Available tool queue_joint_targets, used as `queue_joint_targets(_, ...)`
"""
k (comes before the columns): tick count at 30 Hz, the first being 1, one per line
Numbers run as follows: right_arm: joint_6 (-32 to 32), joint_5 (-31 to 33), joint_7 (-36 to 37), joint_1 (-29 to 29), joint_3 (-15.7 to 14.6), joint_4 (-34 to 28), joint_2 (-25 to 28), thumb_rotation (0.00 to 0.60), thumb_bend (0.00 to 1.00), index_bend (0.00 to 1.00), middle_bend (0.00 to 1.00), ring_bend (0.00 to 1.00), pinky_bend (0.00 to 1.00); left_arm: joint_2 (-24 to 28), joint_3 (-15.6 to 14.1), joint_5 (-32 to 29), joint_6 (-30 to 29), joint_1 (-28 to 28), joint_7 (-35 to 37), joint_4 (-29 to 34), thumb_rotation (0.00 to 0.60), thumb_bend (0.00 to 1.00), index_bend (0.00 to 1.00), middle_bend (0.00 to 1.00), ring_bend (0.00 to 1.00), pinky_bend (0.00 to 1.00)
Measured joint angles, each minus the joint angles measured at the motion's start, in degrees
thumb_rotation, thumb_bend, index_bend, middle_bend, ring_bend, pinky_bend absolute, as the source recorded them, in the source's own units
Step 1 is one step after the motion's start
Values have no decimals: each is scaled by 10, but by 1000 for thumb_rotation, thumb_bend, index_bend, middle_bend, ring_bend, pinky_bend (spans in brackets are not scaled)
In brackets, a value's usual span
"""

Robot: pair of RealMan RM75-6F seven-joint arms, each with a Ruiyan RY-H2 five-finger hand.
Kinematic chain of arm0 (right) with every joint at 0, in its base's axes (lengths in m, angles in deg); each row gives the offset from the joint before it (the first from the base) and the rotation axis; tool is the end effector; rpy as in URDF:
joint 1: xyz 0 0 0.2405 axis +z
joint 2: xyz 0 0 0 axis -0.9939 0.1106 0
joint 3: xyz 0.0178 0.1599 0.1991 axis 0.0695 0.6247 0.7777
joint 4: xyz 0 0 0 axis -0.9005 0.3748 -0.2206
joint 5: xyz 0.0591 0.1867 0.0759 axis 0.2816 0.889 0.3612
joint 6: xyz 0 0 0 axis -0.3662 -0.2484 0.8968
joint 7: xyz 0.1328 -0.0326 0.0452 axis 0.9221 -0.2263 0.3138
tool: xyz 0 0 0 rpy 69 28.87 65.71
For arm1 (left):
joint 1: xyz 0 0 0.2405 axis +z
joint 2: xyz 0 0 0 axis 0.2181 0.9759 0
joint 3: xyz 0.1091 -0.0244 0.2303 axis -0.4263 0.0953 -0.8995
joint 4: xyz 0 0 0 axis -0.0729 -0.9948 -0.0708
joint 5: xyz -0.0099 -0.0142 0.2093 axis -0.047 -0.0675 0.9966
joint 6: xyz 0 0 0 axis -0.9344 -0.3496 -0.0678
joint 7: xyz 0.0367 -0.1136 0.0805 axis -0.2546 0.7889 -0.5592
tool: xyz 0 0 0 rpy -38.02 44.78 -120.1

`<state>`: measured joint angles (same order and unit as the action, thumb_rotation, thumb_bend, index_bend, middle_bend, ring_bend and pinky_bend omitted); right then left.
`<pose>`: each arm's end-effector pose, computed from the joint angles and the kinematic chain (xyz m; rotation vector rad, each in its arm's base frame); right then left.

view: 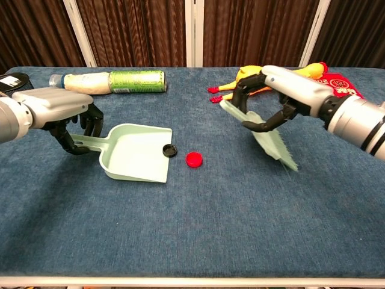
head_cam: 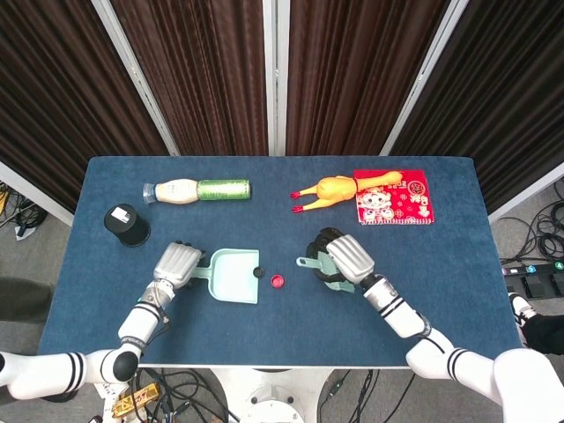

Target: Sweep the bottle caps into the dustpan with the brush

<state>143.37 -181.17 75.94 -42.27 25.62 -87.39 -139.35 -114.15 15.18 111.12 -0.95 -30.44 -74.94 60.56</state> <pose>-0.1689 -0.3467 -0.0490 1.9367 -1.0835 1.3487 -0.1806 0.3236 -0.0309 -1.9064 -0.9600 -0.5641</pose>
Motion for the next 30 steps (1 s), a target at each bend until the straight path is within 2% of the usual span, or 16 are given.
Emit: queue_joint_targets(30,53,-4,78,42,9,63,-119,600,631,771,653,292,188,-46,13,-65,8,-77,-27,-1,600,368,544,518,368,322)
